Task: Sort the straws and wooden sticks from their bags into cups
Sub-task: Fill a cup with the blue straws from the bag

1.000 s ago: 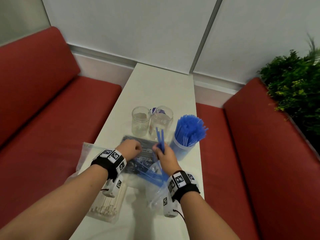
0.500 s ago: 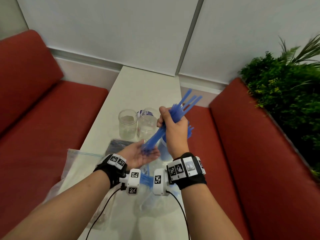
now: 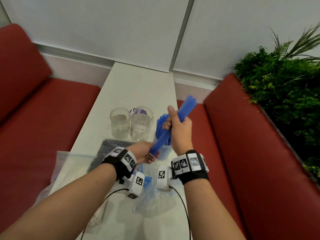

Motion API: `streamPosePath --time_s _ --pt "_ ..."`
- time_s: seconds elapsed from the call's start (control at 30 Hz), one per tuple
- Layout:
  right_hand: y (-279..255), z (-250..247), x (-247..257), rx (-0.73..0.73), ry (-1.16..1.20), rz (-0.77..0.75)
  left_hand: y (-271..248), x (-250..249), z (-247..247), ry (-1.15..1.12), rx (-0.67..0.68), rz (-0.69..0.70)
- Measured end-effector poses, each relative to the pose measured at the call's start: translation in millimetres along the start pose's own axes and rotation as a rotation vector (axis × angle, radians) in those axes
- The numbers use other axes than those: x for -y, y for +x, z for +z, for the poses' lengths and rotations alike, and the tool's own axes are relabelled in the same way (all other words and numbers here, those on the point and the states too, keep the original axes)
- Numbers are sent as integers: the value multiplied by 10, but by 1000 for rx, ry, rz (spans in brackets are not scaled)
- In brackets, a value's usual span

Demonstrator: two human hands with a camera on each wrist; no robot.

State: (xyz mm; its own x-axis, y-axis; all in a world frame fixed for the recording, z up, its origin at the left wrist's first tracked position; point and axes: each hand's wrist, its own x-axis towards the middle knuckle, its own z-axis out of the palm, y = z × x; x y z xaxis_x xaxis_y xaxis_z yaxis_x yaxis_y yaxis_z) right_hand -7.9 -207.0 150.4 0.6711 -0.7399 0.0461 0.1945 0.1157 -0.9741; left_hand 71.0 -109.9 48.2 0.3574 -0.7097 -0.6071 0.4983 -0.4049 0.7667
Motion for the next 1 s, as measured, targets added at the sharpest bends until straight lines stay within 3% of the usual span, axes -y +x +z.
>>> streamPosePath --time_s 0.1,0.2,0.3,0.47,0.77,1.0 --pt "198 -160 91 -56 -85 -72 143 -112 -24 770 -284 353" --pt "296 -186 -34 -64 -172 -88 254 -185 -39 1250 -252 567" --pt "344 -184 -235 -102 -240 -53 373 -129 -27 1537 -221 627" --pt "537 -271 -390 -250 -179 -85 567 33 -10 1575 -246 719" --pt "572 -330 -854 -339 -210 -43 799 195 113 1464 -269 820" --pt "702 -312 -614 -340 -194 -252 787 151 133 1400 -291 800"
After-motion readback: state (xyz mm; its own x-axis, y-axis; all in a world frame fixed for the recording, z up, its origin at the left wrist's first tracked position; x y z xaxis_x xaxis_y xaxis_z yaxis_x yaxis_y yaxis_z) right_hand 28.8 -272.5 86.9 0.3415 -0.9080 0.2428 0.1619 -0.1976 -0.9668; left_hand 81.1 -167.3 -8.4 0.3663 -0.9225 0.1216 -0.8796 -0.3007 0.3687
